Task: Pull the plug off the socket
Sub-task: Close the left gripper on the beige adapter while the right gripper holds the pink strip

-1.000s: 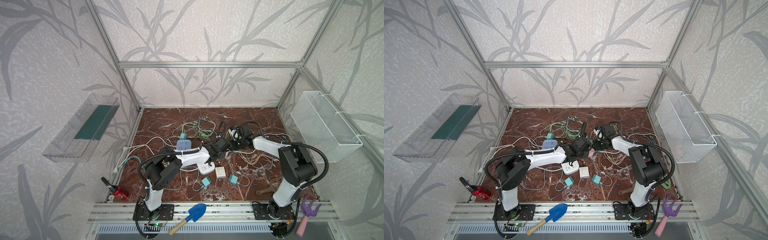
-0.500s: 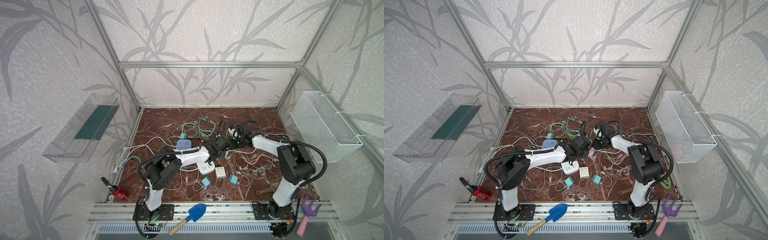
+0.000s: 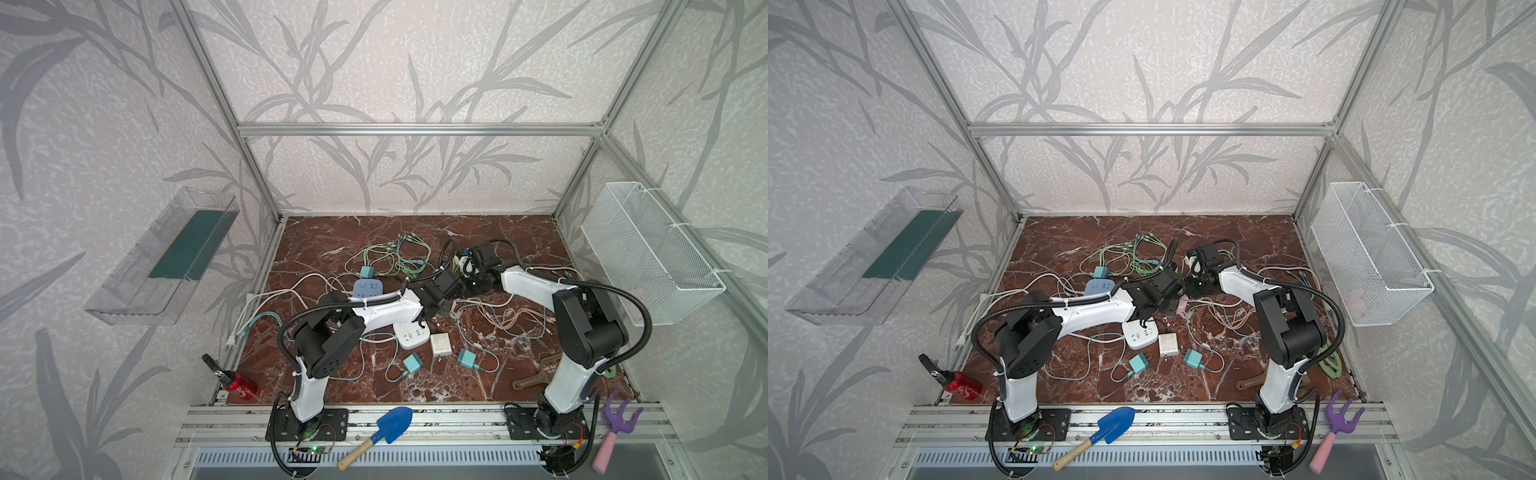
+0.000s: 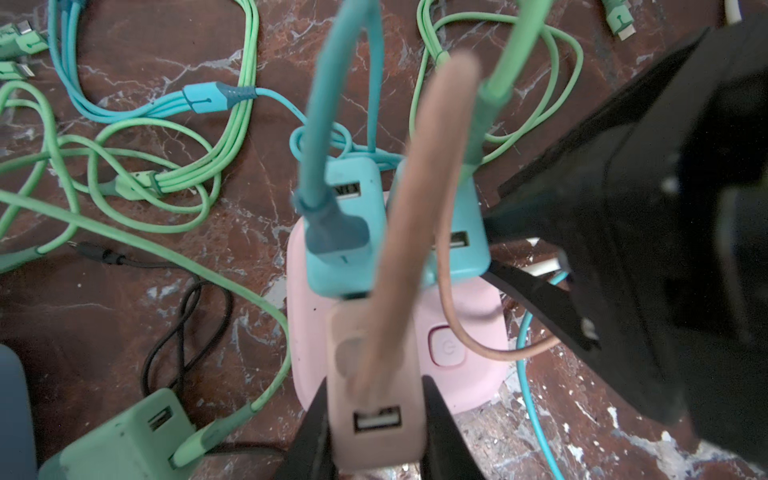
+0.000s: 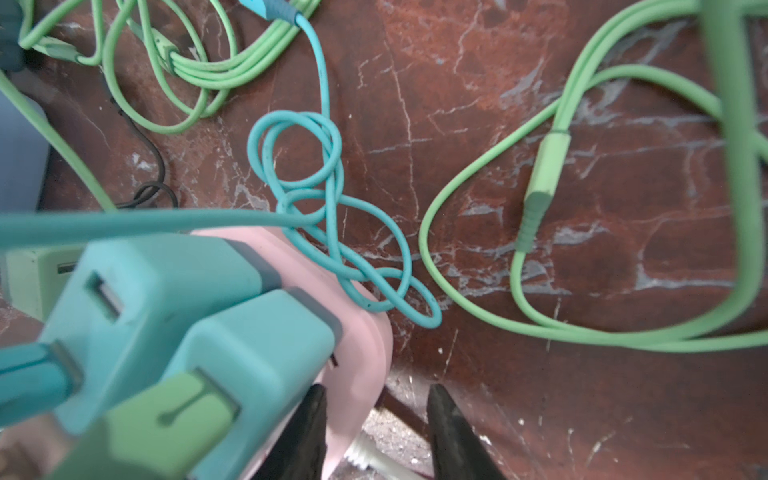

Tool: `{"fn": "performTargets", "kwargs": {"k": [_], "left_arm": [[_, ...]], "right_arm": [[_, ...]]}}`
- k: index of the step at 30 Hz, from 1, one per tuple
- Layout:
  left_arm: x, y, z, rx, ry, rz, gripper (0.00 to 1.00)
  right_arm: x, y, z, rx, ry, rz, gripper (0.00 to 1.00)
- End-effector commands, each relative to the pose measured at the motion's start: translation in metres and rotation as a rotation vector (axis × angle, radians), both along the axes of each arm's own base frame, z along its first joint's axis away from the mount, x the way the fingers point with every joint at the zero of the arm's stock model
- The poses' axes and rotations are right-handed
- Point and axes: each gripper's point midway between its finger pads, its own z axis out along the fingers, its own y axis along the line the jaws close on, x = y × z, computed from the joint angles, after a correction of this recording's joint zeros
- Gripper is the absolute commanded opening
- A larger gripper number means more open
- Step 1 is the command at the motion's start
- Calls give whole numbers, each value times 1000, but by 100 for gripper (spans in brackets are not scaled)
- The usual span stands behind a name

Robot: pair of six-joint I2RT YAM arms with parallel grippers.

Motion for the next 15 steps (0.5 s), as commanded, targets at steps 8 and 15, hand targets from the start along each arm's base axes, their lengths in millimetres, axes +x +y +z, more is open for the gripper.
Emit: {"fn": "performTargets", "kwargs": {"k": [8, 15], "left_arm": [[6, -49, 27, -84, -25, -115, 20], [14, -49, 29, -111, -14, -95, 20]], "right_arm": [[-28, 6, -25, -101, 110, 91, 40], [-30, 8, -24, -112, 103, 108, 40]]}}
